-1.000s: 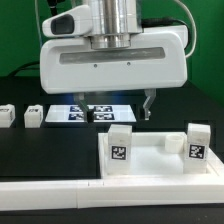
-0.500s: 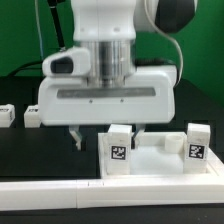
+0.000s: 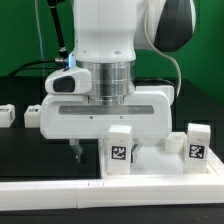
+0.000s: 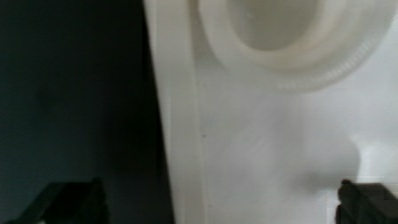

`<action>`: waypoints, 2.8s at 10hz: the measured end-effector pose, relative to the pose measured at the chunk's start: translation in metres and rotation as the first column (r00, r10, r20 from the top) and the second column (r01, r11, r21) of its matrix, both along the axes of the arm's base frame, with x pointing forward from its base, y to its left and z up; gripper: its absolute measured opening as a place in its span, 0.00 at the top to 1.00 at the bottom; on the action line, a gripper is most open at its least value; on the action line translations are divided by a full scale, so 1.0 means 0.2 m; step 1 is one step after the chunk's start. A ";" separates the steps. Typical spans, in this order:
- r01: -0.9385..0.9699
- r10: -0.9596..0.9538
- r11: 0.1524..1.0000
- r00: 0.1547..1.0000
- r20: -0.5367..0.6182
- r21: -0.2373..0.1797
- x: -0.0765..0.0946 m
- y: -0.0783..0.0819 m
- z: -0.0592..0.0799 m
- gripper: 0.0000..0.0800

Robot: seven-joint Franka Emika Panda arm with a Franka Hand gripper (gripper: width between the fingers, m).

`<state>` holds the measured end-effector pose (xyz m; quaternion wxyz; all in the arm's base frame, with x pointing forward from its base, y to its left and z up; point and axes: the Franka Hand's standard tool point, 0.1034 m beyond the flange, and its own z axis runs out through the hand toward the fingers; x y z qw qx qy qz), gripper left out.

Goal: Assemble square table

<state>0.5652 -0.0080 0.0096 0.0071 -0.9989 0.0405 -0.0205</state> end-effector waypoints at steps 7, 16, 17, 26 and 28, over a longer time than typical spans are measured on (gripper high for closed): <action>0.003 -0.003 1.000 1.000 0.000 -0.007 0.00 -0.03 0.00 0.93; -0.172 0.172 0.985 0.985 -0.010 -0.013 -0.06 -0.20 0.02 0.93; -0.220 0.220 0.975 0.976 -0.011 -0.016 -0.07 -0.24 0.02 0.93; -0.799 0.799 0.592 0.599 -0.047 -0.108 -0.01 -0.25 0.02 0.93; -0.866 0.866 0.487 0.495 -0.067 -0.116 0.00 -0.24 0.02 0.93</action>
Offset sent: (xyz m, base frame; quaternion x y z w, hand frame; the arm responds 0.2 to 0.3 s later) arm 0.0000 0.0000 0.0000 0.0000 0.0000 0.0000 1.0000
